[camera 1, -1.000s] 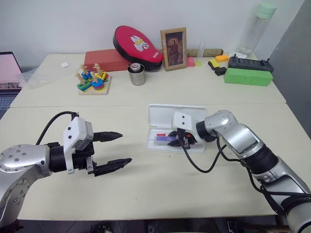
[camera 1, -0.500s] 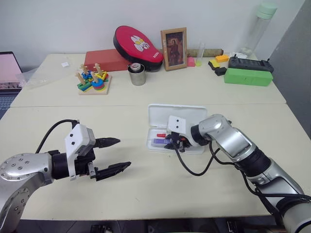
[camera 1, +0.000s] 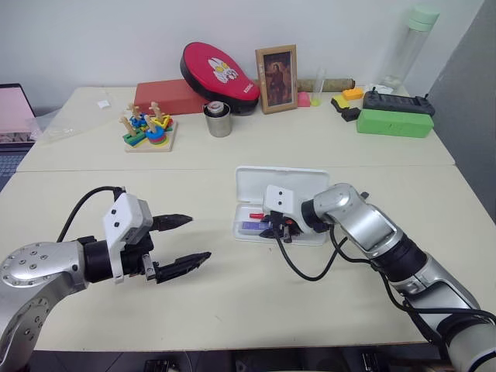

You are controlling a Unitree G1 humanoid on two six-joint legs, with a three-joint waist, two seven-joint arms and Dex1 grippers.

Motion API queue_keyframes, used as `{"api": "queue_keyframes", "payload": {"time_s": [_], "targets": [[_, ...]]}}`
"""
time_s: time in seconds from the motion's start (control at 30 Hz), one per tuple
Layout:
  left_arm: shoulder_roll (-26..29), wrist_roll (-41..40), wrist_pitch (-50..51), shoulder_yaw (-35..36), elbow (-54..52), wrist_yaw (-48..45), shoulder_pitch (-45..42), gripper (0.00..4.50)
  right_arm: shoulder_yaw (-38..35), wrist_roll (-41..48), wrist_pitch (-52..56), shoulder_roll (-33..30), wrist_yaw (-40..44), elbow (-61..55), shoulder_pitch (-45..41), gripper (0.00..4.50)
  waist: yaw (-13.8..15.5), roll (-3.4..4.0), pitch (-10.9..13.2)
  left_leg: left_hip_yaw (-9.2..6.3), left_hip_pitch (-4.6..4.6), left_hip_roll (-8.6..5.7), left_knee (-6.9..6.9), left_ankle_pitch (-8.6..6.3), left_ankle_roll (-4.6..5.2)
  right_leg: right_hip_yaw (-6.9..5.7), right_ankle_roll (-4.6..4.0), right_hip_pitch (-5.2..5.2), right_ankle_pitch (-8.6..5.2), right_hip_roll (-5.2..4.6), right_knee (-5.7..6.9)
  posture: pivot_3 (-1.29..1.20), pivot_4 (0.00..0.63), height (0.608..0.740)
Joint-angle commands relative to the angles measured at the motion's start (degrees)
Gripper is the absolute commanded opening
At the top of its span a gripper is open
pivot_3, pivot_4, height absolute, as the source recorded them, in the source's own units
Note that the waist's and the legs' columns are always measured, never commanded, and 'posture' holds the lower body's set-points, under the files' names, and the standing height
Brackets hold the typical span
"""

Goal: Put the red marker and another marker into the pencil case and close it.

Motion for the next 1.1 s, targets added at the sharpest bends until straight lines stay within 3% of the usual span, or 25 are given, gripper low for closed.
{"api": "queue_keyframes", "payload": {"time_s": [0.03,0.37,0.57,0.8,0.97,1.1], "targets": [[0.0,0.0,-1.3,-0.4,-0.4,0.1,-0.8,4.5,-1.5,0.6,0.6,0.9,-0.1,-0.8,-1.3,2.08,0.0,0.0,0.0,0.0,0.0,0.0,0.0,0.0,0.0,0.0,0.0,0.0,0.0,0.0,0.0,0.0,0.15,0.74],[0.0,0.6,-2.5,-2.6,1.6,0.2,-3.7,4.5,-6.2,3.6,2.7,1.0,0.4,-2.2,-2.4,4.43,0.0,0.0,0.0,0.0,-0.01,0.0,-0.01,0.0,0.0,0.01,0.0,-0.01,0.0,0.0,-0.02,0.0,0.15,0.74],[-2.0,-0.8,-2.6,-5.8,4.0,0.8,-9.3,4.5,-15.0,10.7,5.7,-3.1,3.6,-3.8,-3.6,4.47,0.2,0.0,0.0,0.0,-0.02,-0.01,-0.01,0.0,0.0,0.0,0.0,0.0,0.0,0.0,-0.03,0.0,0.15,0.74],[-8.6,1.2,-4.0,-15.2,9.0,1.9,-21.4,4.5,-27.9,22.0,11.3,-17.5,11.5,-6.8,4.0,4.47,1.7,-0.01,0.0,0.01,-0.07,-0.01,0.0,-0.01,0.01,-0.03,0.0,0.04,0.0,0.0,-0.17,0.0,0.15,0.74],[-15.5,3.5,-6.3,-20.5,13.2,3.3,-28.9,4.5,-31.3,17.7,8.9,-20.0,3.2,1.5,4.3,4.47,1.2,-0.02,0.0,0.06,-0.08,-0.02,0.09,0.0,0.01,-0.02,0.0,0.05,0.03,0.0,-0.13,0.0,0.15,0.74],[-23.9,8.4,-10.3,-28.6,20.0,3.2,-36.2,4.5,-30.5,8.3,8.4,-17.6,-13.2,13.6,1.8,4.47,1.1,-0.03,0.0,0.14,-0.07,-0.02,0.1,0.01,0.01,0.05,0.01,0.06,0.04,0.0,-0.15,0.0,0.15,0.74]]}}
